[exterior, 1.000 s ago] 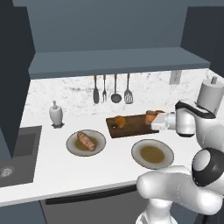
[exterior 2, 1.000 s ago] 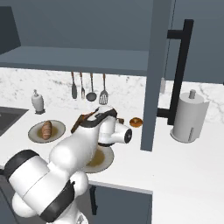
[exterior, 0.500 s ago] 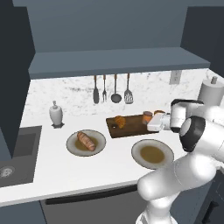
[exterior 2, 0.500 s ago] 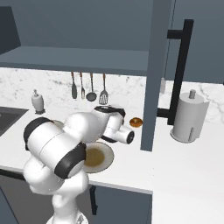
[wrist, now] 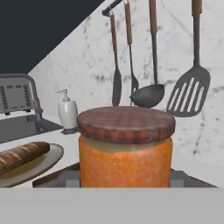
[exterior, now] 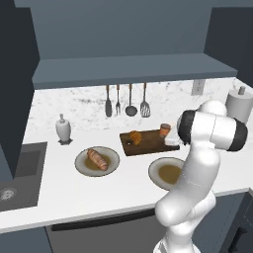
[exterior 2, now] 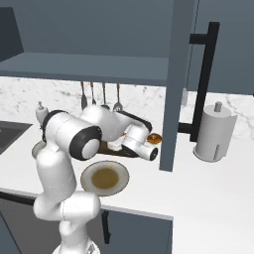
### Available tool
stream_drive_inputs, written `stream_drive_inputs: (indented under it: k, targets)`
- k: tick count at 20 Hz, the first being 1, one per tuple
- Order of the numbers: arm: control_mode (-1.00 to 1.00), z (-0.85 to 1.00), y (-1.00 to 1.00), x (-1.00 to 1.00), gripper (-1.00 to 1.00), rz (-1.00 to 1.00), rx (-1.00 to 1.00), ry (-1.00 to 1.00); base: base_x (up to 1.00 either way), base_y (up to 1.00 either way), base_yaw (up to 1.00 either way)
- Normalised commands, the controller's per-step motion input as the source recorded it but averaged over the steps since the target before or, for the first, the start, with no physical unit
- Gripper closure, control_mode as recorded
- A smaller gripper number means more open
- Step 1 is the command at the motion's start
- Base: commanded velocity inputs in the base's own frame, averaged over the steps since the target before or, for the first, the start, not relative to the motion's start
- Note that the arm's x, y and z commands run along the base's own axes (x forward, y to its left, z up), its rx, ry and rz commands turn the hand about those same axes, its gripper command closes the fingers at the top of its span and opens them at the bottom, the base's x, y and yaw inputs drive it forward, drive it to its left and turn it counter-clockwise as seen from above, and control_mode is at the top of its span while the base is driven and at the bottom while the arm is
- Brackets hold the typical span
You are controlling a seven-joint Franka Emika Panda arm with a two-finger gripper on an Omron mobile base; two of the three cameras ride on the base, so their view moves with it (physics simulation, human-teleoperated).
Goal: From the different types of pastries on the counter, select a croissant and place it on the cutting board. Then retrieve a jar of jam from the cabinet and place it alongside the croissant on the cutting board.
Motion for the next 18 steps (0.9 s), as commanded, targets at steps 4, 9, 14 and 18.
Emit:
stream_drive_inputs:
  k: [4,9,14,18]
  targets:
    - [-1.00,-0.27,-0.07,0.43,1.00,0.00,0.00,-0.06,0.00,0.00,0.00]
    - [-1.00,-0.17,0.00,0.36,1.00,0.00,0.00,-0.03,0.00,0.00,0.00]
    - [-1.00,0.00,0.03,0.25,1.00,0.00,0.00,0.00,0.00,0.00,0.00]
    - [-1.00,-0.07,0.00,0.53,1.00,0.00,0.00,0.00,0.00,0.00,0.00]
